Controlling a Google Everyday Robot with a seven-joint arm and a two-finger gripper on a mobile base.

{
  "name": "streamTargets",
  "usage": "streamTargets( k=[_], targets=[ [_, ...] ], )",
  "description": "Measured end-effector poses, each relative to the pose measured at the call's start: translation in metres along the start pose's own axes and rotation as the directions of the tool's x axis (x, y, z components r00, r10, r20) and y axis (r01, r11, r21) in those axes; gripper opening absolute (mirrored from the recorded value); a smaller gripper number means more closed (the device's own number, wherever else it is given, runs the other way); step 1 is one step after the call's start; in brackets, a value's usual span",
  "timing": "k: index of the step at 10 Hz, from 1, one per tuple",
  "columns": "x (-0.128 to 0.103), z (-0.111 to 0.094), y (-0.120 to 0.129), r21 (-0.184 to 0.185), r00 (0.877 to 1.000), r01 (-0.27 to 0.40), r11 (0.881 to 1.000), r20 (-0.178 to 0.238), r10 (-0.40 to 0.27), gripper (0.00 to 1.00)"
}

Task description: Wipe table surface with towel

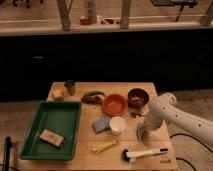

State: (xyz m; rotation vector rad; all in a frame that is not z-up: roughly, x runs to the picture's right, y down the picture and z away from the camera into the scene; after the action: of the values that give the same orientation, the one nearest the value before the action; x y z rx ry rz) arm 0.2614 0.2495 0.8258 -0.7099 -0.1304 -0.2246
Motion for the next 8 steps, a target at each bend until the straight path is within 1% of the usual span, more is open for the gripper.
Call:
streamTargets(
  k=[4, 8],
  targets=[
    [0.0025, 0.0032, -0.0022, 0.001, 1.000, -0.010, 1.000, 0.006, 0.010, 0.00],
    [0.0073, -0.0001, -0.0021, 0.006, 1.000, -0.018, 1.000, 0.001, 0.018, 0.00]
  ],
)
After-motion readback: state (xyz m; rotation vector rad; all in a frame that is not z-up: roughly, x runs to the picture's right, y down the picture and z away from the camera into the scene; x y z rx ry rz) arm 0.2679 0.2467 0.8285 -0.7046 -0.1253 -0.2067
